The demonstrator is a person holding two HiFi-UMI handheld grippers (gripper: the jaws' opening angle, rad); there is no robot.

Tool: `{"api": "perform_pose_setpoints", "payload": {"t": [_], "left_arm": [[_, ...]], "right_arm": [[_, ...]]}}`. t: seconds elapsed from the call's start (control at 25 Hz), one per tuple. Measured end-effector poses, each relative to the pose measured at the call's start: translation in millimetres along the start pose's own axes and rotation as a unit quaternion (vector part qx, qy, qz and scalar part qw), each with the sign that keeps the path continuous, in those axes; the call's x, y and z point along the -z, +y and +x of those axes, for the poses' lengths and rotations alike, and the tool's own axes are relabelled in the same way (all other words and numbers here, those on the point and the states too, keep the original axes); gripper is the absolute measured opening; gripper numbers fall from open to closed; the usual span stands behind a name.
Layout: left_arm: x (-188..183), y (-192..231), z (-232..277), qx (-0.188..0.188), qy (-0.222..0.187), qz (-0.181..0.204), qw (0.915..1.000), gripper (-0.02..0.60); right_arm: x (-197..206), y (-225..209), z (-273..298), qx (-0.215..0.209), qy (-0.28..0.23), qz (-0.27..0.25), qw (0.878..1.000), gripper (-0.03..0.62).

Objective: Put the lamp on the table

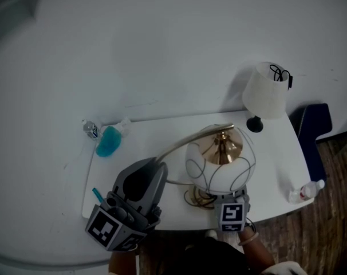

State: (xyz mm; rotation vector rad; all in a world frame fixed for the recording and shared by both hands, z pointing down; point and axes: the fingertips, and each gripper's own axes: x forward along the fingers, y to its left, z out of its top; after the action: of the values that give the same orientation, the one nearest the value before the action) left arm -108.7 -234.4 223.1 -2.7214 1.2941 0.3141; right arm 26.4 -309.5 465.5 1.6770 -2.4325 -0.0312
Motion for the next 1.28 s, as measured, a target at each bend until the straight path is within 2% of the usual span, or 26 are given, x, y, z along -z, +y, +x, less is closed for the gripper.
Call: {"api": "perform_pose_setpoints", "payload": {"t": [0.44,0.8,1.28], "left_arm": [[23.3,4.5,7.4,-0.008,-0.001,-0.002,1.0,0.057],[44.2,15.5,29.3,-0.024,0.017,-0.012,0.9995,0.058],[61.2,29.3,35.2,-0.034,0.026,-0.014,0.999,0.058]], "right_arm": [[20.7,-5.8,15.5,-0.005,-0.001,0.005,1.0,0.008],[39.9,-14.2,41.2,-0.027,0.018,0.01,0.999,0.008],[49.4,-12.9,62.4,-0.04,0.018,0.02,0.999,0.008]]}}
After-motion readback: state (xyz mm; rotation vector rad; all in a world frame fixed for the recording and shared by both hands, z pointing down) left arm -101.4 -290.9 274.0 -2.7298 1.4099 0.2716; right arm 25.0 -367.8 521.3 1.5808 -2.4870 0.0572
